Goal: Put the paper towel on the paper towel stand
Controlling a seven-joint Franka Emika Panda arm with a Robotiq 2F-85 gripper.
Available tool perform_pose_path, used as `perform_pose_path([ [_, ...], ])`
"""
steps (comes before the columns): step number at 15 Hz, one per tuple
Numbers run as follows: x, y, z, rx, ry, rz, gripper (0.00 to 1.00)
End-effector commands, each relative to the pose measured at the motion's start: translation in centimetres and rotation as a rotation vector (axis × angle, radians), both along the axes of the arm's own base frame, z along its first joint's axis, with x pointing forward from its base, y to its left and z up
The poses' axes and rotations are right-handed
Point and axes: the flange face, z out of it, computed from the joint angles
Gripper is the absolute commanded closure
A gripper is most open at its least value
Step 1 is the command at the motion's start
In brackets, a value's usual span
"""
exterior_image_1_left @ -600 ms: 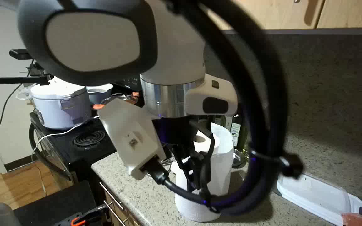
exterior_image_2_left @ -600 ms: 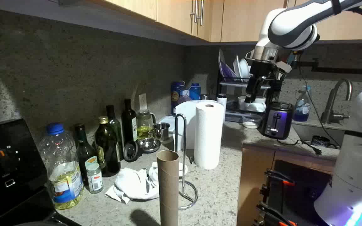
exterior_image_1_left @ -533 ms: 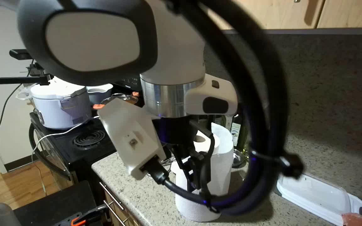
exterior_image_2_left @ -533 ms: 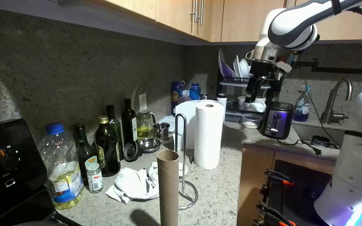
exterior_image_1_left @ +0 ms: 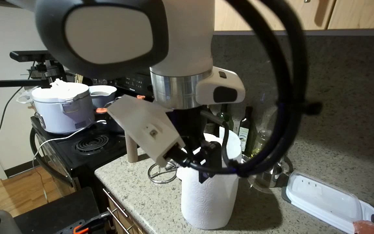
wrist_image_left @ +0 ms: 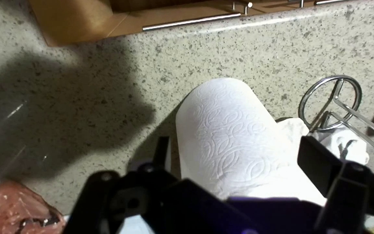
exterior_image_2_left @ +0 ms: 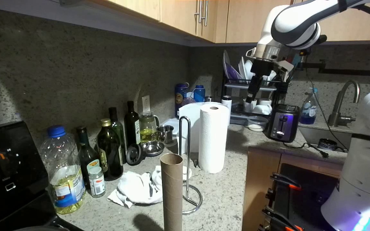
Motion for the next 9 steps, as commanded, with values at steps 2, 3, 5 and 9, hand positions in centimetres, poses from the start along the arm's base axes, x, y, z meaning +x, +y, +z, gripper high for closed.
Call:
perform_pose_path([
  [2,3.9,2.1,0.9,0.0,-0.052,0.16,0.0],
  [3,4.8,2.8,1.0,0.006,-0.058,0.2,0.0],
  [5,6.4,4.0,1.1,0.013,-0.064,0.268,0.0],
  [9,9.3,5.5,0.7,0.031,-0.047,0.382,0.0],
])
